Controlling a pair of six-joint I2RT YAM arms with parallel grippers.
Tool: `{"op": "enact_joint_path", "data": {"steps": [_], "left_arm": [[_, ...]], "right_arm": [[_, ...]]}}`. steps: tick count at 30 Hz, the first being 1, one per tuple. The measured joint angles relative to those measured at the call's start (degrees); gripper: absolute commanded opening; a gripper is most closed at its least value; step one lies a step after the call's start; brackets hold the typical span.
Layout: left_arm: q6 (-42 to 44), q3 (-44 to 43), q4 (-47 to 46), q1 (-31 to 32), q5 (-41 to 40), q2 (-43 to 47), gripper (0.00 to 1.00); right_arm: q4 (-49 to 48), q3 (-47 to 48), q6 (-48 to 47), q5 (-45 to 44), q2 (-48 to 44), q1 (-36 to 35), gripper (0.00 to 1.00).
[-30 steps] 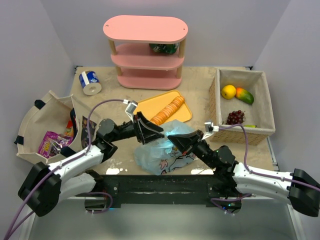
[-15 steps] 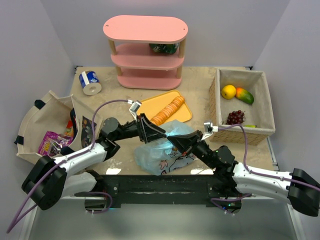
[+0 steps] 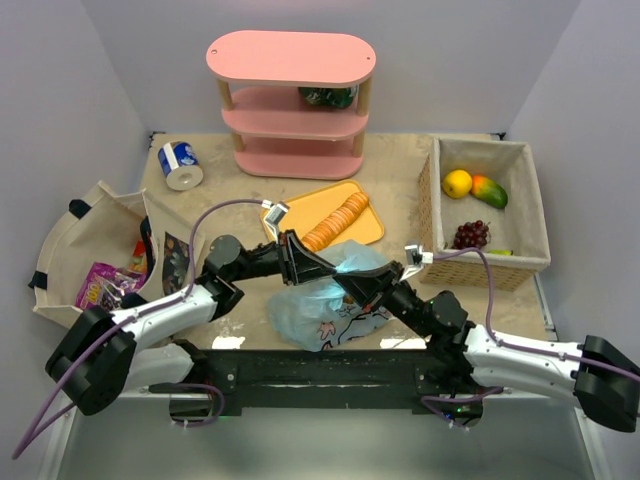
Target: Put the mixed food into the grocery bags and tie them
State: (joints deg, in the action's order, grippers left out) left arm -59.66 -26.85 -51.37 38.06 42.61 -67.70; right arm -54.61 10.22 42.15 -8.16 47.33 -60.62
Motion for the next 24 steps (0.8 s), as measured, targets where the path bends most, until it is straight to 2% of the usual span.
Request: {"op": "enact_joint_path", "data": {"steps": [3,6,12,17,18,20,21,24], "left_arm": [[0.02,0.0,0.02,0.07,-0.07,0.57,0.26],[0.04,0.0,0.04,0.22,-0.48,0.87,0.26],[-0.17,0.0,-0.04,0.24,-0.85,0.96,0.0],[-0.17,0.0,0.07,0.22,-0.9,0.96,0.0],[-0.15,0.02,0.11,0.22,-0.9,0.96,0.0],[0.04,0.0,0.13,0.15,-1.11,0.96,0.0],[0.26,0.02,0.17,0.04,-1.18,0.96,0.0],[0.59,0.0,0.24,0.0,-1.49,0.83,0.0]], "right_arm": [[0.44,0.0,0.0,0.04,-0.87,0.0,0.0],[0.79,0.0,0.0,0.04,-1.7,-0.02,0.0],[1.6,0.0,-0.04,-0.31,-2.43,0.0,0.0],[2.01,0.09,-0.02,-0.44,-2.43,0.0,0.0],[2.45,0.31,-0.04,-0.44,-2.47,0.0,0.12],[3.96,1.03,-0.17,-0.5,-2.67,0.02,0.23],[5.55,1.77,-0.39,-0.55,-2.97,0.04,0.38],[11.43,4.5,-1.14,-0.07,-4.57,0.04,0.56]]}}
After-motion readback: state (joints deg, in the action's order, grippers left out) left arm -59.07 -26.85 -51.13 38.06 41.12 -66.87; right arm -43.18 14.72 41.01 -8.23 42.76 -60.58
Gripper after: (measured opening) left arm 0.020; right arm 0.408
